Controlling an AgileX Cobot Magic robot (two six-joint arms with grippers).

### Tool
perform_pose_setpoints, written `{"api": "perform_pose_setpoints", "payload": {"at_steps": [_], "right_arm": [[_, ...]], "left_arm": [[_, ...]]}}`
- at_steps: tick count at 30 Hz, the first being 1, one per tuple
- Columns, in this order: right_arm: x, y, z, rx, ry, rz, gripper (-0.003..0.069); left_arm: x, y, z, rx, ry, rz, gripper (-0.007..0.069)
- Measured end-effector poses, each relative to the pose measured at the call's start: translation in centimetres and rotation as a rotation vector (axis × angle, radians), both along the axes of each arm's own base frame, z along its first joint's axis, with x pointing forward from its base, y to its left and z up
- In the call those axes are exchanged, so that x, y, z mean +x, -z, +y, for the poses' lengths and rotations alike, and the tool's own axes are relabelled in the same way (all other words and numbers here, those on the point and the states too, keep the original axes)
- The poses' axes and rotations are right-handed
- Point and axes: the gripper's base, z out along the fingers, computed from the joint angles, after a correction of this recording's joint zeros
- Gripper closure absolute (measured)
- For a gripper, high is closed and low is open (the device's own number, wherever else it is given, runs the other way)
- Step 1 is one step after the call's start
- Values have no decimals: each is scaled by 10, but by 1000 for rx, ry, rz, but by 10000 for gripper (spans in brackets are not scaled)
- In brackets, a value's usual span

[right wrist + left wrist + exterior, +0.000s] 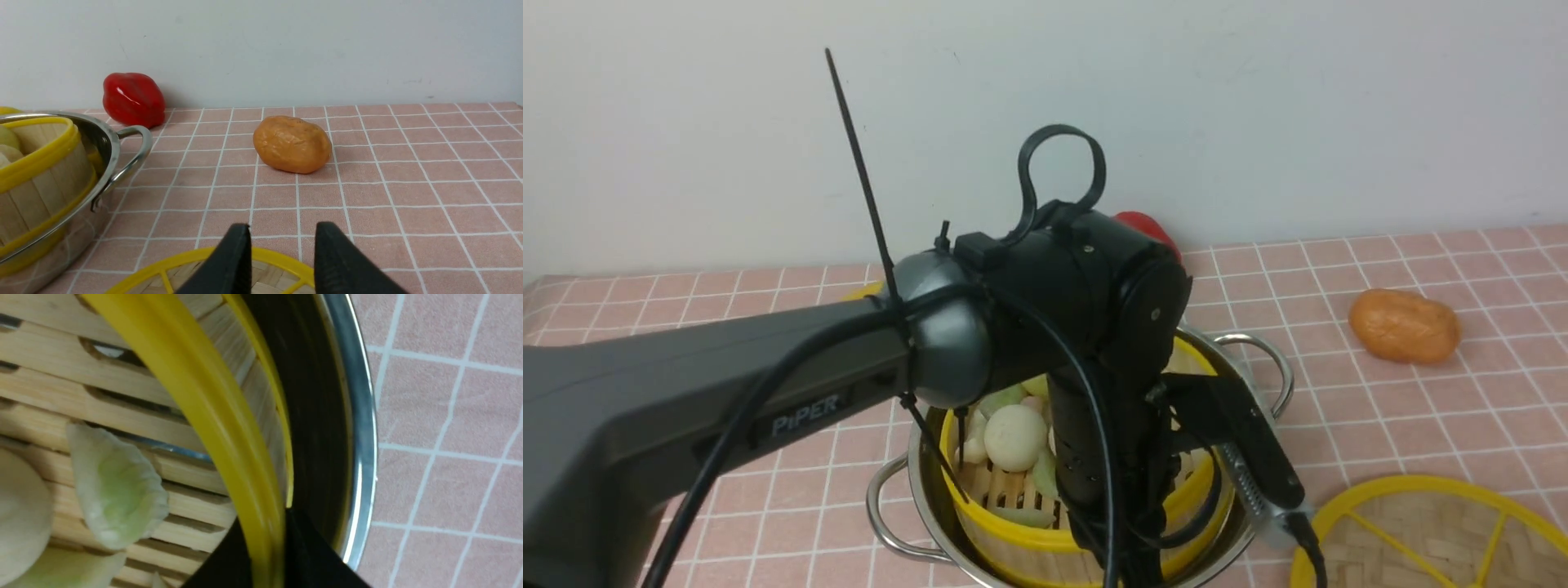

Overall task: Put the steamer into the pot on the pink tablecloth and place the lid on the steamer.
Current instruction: 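Place the bamboo steamer basket with dumplings into the steel pot with the left gripper, then move the gripper down to the bamboo steamer lid and grasp its center knob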

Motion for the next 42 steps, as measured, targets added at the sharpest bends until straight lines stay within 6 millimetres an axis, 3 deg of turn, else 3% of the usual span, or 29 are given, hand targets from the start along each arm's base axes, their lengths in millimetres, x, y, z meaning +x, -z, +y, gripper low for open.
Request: {"api": "perform_pose_setpoints", "payload": {"at_steps": [4,5,7,11,13,15,16,19,20,23,24,26,27,29,32,39,42], "right_arm": [[0,0,0,0,0,0,419],[0,0,0,0,0,0,419],[0,0,0,0,0,0,419],[0,0,0,0,0,0,419],[0,0,0,0,0,0,419],[0,0,0,0,0,0,419],[0,0,0,0,0,0,419],[0,0,0,0,0,0,419],[0,0,0,0,0,0,419],[0,0,0,0,0,0,419],[0,0,0,0,0,0,419],[0,0,0,0,0,0,419],[0,0,0,0,0,0,419],[0,0,0,0,0,0,419],[0,0,0,0,0,0,419],[0,0,0,0,0,0,419],[0,0,0,7,1,0,419]], "left_arm": [[2,0,-2,-20,-35,-27,372],[2,0,-2,-20,-37,-27,364],[2,-1,-1,-8,-53,-24,253],[5,-9,0,21,-71,-39,141],[8,-15,0,19,-82,-71,135],[15,-37,2,12,-128,-171,185],[15,-38,3,14,-132,-178,193],[17,-84,15,-25,-208,-346,416],[16,-101,22,-34,-239,-416,531],[10,-138,40,-91,-340,-555,631],[10,-141,41,-99,-349,-565,634],[2,-174,55,-228,-459,-684,647],[2,-175,55,-226,-459,-687,647],[-5,-198,65,-333,-520,-758,646],[-11,-214,71,-419,-545,-808,646],[-11,-225,71,-492,-527,-865,641],[-7,-217,77,-473,-537,-865,636]]}}
